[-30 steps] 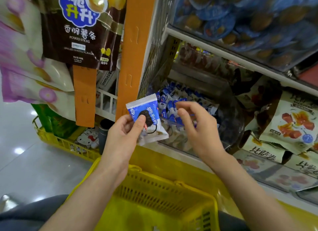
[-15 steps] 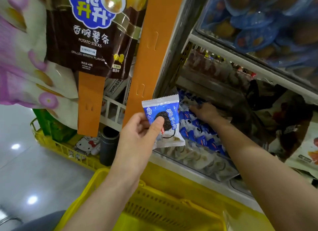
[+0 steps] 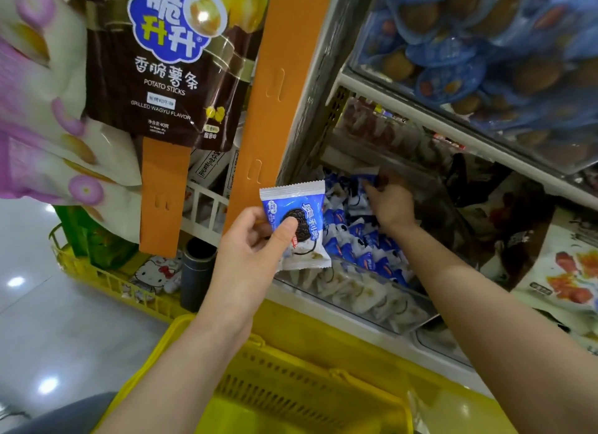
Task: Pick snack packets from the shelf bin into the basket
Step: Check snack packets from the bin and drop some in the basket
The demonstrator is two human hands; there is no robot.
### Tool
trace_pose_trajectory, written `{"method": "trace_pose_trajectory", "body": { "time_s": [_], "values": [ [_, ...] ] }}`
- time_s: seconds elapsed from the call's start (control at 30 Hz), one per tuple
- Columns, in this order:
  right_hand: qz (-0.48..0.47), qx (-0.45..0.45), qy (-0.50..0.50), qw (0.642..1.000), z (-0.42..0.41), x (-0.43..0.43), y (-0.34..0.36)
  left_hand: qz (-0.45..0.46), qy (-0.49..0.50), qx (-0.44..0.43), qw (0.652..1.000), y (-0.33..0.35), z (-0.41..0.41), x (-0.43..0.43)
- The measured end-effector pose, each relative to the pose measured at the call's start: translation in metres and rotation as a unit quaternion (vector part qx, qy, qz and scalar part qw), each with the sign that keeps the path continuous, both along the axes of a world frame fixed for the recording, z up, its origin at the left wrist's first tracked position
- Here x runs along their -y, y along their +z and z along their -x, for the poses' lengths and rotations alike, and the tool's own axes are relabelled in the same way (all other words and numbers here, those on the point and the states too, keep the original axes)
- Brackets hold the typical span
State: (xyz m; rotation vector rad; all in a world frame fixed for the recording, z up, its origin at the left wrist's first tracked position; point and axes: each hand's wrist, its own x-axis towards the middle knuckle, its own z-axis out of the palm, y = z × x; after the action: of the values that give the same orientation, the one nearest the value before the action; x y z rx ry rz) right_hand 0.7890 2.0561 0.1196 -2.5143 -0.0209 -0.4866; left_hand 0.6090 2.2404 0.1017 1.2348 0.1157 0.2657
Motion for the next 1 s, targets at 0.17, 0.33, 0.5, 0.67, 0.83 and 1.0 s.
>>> {"method": "trace_pose_trajectory", "body": {
  "time_s": [0.17, 0.33, 0.5, 0.67, 0.83, 1.0],
  "values": [
    [-0.101, 0.077, 0.054, 0.99, 0.041, -0.011, 0.034, -0.015, -0.022, -0.003, 1.0, 0.001, 0.005, 0.001],
    [-0.212, -0.037, 0.146, 0.966, 0.103, -0.018, 0.03, 0.004, -0.05, -0.024, 0.998, 0.001, 0.01, 0.006],
    [-0.266, -0.097, 0.186, 0.941, 0.15, -0.017, 0.01, -0.03, -0.071, -0.008, 0.997, 0.002, 0.019, 0.014],
    [-0.322, -0.164, 0.157, 0.919, 0.166, -0.02, 0.009, 0.014, -0.085, -0.028, 0.996, -0.001, 0.021, 0.013],
    [-0.346, -0.199, 0.149, 0.905, 0.179, -0.026, 0.011, 0.106, -0.201, -0.094, 0.969, 0.001, 0.022, 0.011],
    [-0.274, -0.208, 0.226, 0.911, 0.194, -0.033, 0.014, 0.03, -0.135, -0.082, 0.987, -0.001, 0.02, 0.011]
  ]
}}
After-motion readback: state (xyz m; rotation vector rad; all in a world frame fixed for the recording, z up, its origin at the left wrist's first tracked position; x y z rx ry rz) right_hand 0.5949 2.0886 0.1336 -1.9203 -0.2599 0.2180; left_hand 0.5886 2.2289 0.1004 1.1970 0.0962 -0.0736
